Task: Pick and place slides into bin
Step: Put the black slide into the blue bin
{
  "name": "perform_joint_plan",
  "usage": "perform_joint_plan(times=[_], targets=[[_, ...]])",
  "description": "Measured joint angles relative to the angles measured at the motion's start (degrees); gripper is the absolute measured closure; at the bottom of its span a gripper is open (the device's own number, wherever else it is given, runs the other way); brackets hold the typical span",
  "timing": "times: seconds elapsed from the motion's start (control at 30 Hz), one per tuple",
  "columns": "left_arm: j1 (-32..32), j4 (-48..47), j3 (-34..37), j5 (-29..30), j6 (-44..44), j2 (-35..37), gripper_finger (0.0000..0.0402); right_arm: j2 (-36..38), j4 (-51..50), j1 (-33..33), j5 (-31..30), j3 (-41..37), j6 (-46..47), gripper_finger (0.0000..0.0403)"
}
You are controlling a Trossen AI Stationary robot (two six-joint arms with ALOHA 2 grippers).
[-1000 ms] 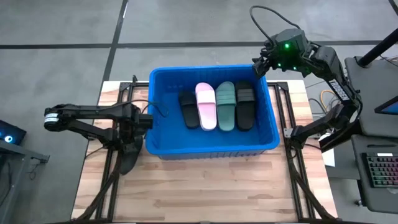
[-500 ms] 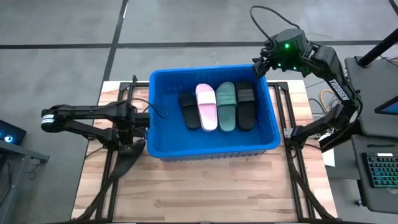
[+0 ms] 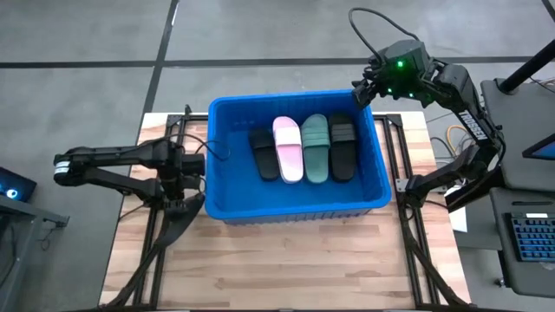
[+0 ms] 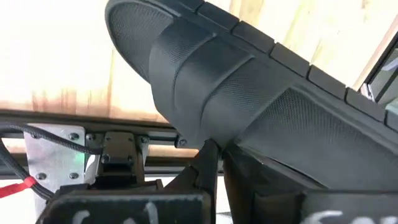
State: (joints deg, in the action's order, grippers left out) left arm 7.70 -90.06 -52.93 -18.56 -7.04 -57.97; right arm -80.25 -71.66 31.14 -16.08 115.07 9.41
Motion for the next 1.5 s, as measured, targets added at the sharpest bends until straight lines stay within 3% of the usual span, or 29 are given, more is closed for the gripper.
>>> perform_joint_plan(times=[0.8,1.2,1.5], targets=[[0.0,0.0,-3.9,0.1,-3.5,4.0,0.0401,0.0,0.1,0.0,0.0,0.0,0.0,0.0209],[0.0,0.0,-3.9,4.9,-19.5,9.8,0.0402,0.0,0.1,0.0,0.0,0.0,0.0,0.0209],[0.0,0.0,-5.3,5.2,-21.2,13.5,0.0402,0.0,0.0,0.0,0.0,0.0,0.0,0.0209]])
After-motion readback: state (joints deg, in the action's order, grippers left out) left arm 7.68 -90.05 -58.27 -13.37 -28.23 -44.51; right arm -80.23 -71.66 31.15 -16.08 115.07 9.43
